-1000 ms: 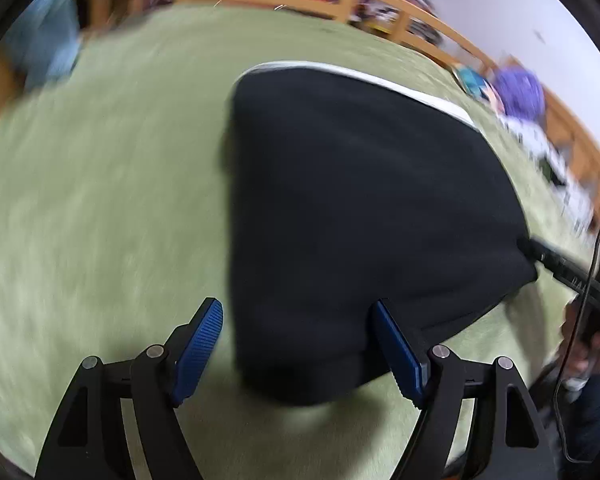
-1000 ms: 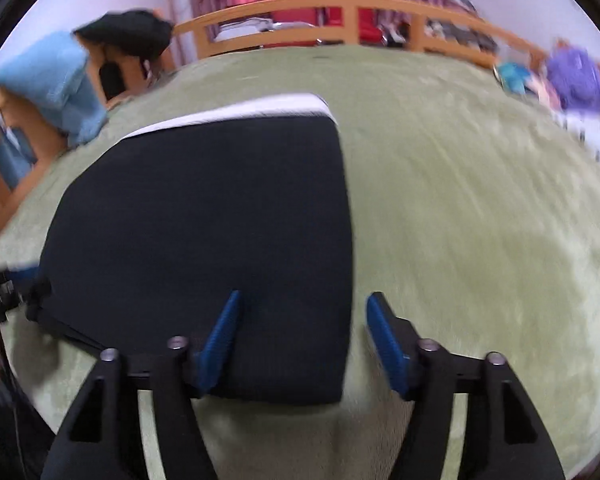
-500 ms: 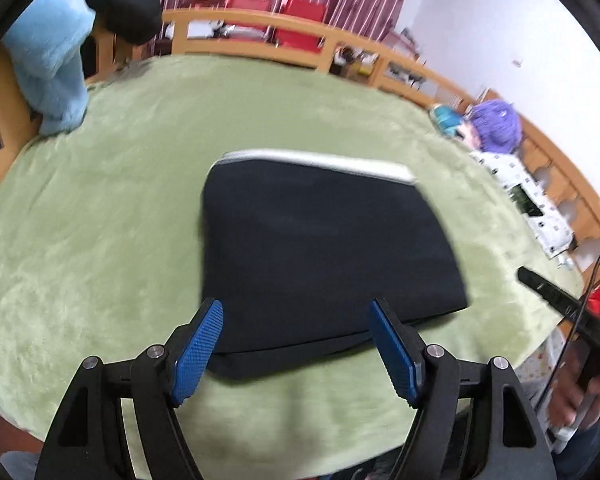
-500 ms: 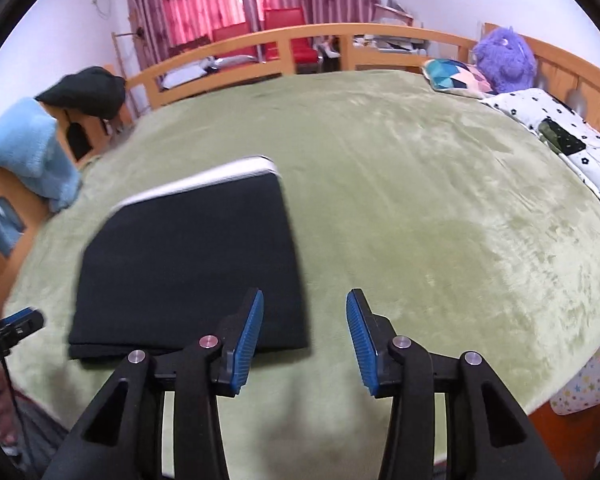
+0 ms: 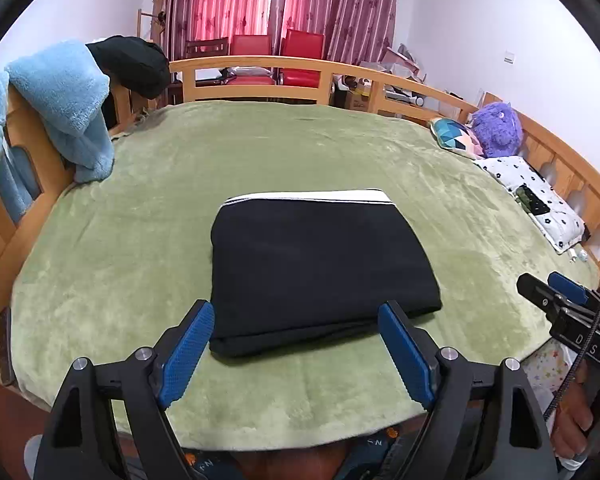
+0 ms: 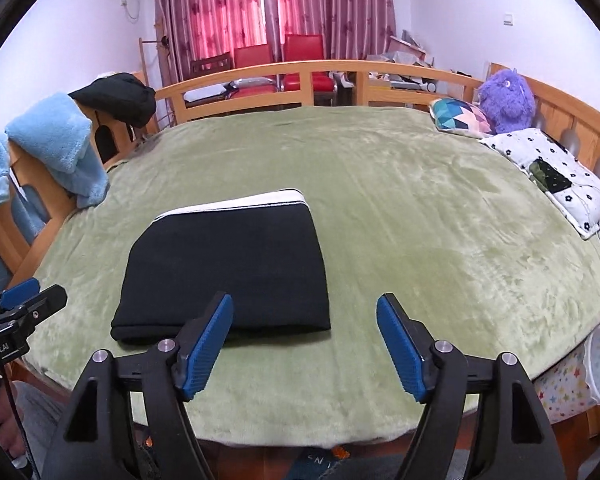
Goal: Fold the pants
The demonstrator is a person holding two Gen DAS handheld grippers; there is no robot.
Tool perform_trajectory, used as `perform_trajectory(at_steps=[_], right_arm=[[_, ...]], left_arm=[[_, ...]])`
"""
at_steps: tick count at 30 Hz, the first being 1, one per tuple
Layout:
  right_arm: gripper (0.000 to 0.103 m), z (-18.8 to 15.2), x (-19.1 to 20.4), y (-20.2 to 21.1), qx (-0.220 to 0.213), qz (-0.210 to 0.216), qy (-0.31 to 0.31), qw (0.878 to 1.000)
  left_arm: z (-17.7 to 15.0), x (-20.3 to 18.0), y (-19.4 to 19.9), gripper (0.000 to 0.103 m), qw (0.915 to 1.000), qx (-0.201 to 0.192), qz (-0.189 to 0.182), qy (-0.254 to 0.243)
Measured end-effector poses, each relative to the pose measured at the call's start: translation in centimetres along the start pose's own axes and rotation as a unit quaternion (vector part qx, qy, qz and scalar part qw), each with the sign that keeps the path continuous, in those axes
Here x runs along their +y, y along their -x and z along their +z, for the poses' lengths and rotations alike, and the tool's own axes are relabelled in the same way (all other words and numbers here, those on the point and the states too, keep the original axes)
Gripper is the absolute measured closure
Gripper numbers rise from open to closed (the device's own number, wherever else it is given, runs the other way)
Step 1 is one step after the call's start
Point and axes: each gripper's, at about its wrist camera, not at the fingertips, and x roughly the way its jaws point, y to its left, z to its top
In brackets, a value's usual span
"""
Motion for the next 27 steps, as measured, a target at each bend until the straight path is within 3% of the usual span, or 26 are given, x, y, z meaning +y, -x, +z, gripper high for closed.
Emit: perform_trajectory(at_steps=[3,6,27], right_arm=[[0.008,-0.1,-0.4,0.8,-0.013,0.004,-0.004,1.0],[0.005,-0.2,-0.7,1.1,-0.016,0.008,-0.006,1.0],[0.005,0.3,-0.2,1.7,-0.018,0.003,0.0,1.0]], left_arm=[[-0.2,0.0,0.5,0.018,1.0,-0.007,0.007,0.0],[-0.2,0.0,0.9,0.017,0.9999,-0.009,0.012,0.001],[0.2,0.0,1.1,0.016,0.9999,-0.013,0.008,0.006]])
